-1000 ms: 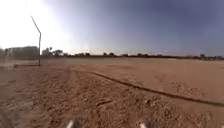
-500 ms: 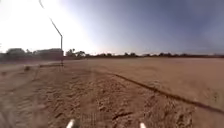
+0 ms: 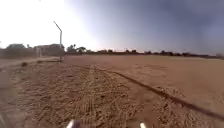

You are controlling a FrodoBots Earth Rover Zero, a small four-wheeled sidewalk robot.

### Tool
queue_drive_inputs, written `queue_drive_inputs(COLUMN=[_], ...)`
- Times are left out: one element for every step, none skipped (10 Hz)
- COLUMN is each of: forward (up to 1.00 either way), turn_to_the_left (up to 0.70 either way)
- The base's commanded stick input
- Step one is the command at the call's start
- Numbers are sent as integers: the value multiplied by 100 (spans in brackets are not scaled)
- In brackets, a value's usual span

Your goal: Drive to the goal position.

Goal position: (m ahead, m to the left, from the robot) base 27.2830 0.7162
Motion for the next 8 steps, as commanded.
queue_drive_inputs(forward=[70,70,70,70,70,70,70,70], turn_to_the_left=[0,0,0,0,0,0,0,0])
